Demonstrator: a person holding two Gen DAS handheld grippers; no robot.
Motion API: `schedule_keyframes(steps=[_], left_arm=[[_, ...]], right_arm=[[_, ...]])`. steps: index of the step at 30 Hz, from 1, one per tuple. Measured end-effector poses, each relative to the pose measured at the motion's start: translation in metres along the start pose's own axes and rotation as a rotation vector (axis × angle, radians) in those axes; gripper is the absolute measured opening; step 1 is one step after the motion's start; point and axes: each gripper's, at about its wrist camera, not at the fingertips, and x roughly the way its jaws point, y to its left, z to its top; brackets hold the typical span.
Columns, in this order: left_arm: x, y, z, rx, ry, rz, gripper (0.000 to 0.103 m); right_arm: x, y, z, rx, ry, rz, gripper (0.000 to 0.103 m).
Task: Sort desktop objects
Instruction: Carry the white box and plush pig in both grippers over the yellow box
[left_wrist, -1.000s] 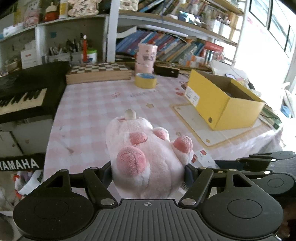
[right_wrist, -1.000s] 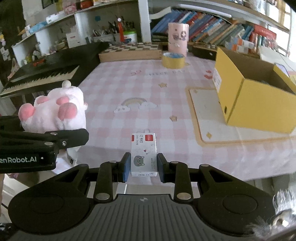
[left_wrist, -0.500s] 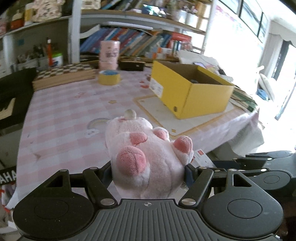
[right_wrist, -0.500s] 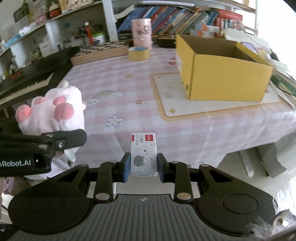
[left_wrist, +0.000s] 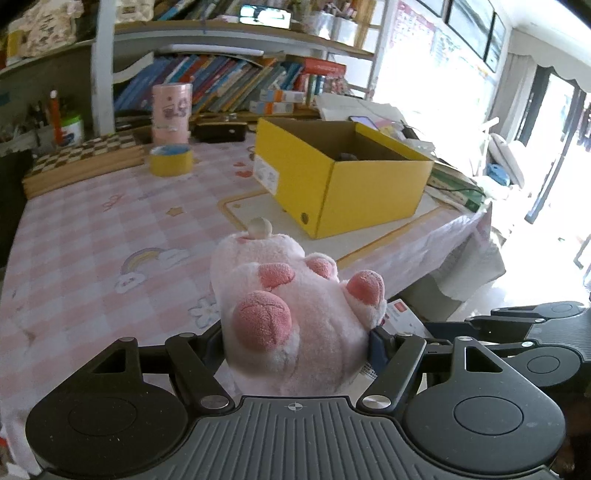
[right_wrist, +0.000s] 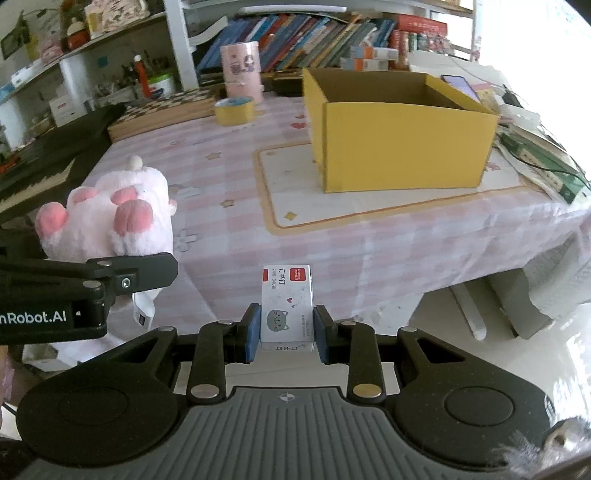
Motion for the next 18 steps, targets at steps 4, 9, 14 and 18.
schedule_keyframes(steps=[4,9,14,18], left_arm=[[0.01,-0.015,0.007,0.04,0.007,-0.027,0.074],[0.026,-0.027,0.015,0.058,0.033,-0.054,0.074],[0.039,-0.037,0.023,0.078,0.041,-0.067,0.074],[0.049,-0.046,0.03,0.099,0.043,-0.076,0.074]], right_arm=[[0.0,-0.017,0.002,0.033,0.001,-0.02,0.028],[0.003,-0.035,0.006,0.057,0.003,-0.036,0.028],[0.008,-0.052,0.012,0.078,0.01,-0.047,0.028],[0.013,-0.064,0.017,0.087,0.017,-0.051,0.028]])
